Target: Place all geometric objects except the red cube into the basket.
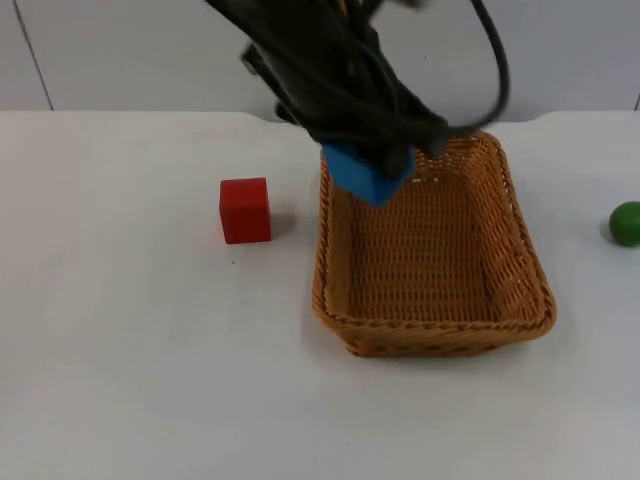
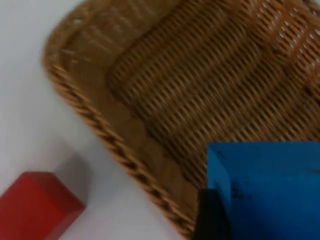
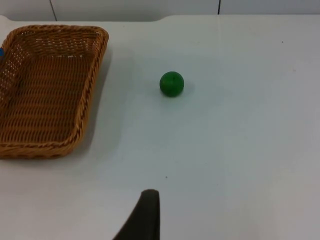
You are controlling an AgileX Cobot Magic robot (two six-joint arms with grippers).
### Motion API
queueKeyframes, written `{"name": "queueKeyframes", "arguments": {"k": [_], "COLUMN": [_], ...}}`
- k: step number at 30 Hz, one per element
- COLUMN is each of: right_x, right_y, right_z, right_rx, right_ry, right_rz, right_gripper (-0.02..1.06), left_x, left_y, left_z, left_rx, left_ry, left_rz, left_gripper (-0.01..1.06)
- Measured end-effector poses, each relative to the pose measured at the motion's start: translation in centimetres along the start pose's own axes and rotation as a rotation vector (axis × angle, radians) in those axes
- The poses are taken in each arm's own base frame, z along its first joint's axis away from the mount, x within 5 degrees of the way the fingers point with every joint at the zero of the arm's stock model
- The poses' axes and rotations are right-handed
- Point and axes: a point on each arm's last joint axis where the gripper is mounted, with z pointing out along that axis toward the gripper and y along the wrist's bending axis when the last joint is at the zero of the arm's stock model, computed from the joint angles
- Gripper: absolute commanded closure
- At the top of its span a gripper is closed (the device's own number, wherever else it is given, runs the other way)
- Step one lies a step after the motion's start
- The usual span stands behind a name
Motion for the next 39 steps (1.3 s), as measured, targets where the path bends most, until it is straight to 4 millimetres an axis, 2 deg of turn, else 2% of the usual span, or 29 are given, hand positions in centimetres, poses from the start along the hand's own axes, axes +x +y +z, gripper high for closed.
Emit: {"name": "queueKeyframes", "arguments": {"k": [3,4,5,7,14,16,18,19,22,23,26,27,31,32,34,36,37,39], "right_x": [0.0,0.0,0.0,0.0,0.0,0.0,0.0,0.0,0.0,0.0,0.0,0.0,0.0,0.0,0.0,0.0,0.0,0.0], "right_y": [0.0,0.0,0.0,0.0,0.0,0.0,0.0,0.0,0.0,0.0,0.0,0.0,0.0,0.0,0.0,0.0,0.0,0.0], "right_z": [0.0,0.0,0.0,0.0,0.0,0.0,0.0,0.0,0.0,0.0,0.0,0.0,0.0,0.0,0.0,0.0,0.0,0.0], "right_rx": [0.000,0.000,0.000,0.000,0.000,0.000,0.000,0.000,0.000,0.000,0.000,0.000,0.000,0.000,0.000,0.000,0.000,0.000], "right_ry": [0.000,0.000,0.000,0.000,0.000,0.000,0.000,0.000,0.000,0.000,0.000,0.000,0.000,0.000,0.000,0.000,0.000,0.000], "right_rz": [0.000,0.000,0.000,0.000,0.000,0.000,0.000,0.000,0.000,0.000,0.000,0.000,0.000,0.000,0.000,0.000,0.000,0.000], "right_gripper": [0.17,0.17,0.17,0.17,0.17,0.17,0.17,0.17,0.17,0.17,0.17,0.17,0.17,0.17,0.17,0.17,0.17,0.17], "left_x": [0.7,0.7,1.3,1.8,2.8,3.0,3.0,3.0,3.0,3.0,2.9,2.9,1.4,1.4,0.3,-0.9,-0.9,-1.4], "left_y": [-0.9,-0.9,-1.5,-2.2,-2.7,-2.8,-2.8,-2.8,-2.8,-2.9,-3.0,-3.0,-3.1,-3.1,-3.1,-3.0,-3.0,-3.0], "left_z": [2.8,2.8,4.1,5.4,7.6,8.0,8.0,8.0,8.0,8.0,7.9,7.9,5.0,5.0,2.3,-1.2,-1.2,-3.6], "left_rx": [0.014,0.014,0.020,0.029,0.036,0.036,0.040,0.042,0.044,0.047,0.061,0.061,0.084,0.084,0.090,0.094,0.094,0.095], "left_ry": [0.062,0.062,0.091,0.114,0.143,0.153,0.153,0.152,0.151,0.150,0.149,0.149,0.095,0.095,0.049,-0.009,-0.009,-0.040], "left_rz": [0.028,0.028,0.051,0.067,0.078,0.078,0.072,0.068,0.064,0.058,0.032,0.032,-0.009,-0.009,-0.012,-0.001,-0.001,0.012], "left_gripper": [1.05,1.05,1.05,1.05,1.05,1.02,0.89,0.89,0.42,0.42,0.00,0.00,0.00,0.00,0.00,0.00,0.00,0.00]}}
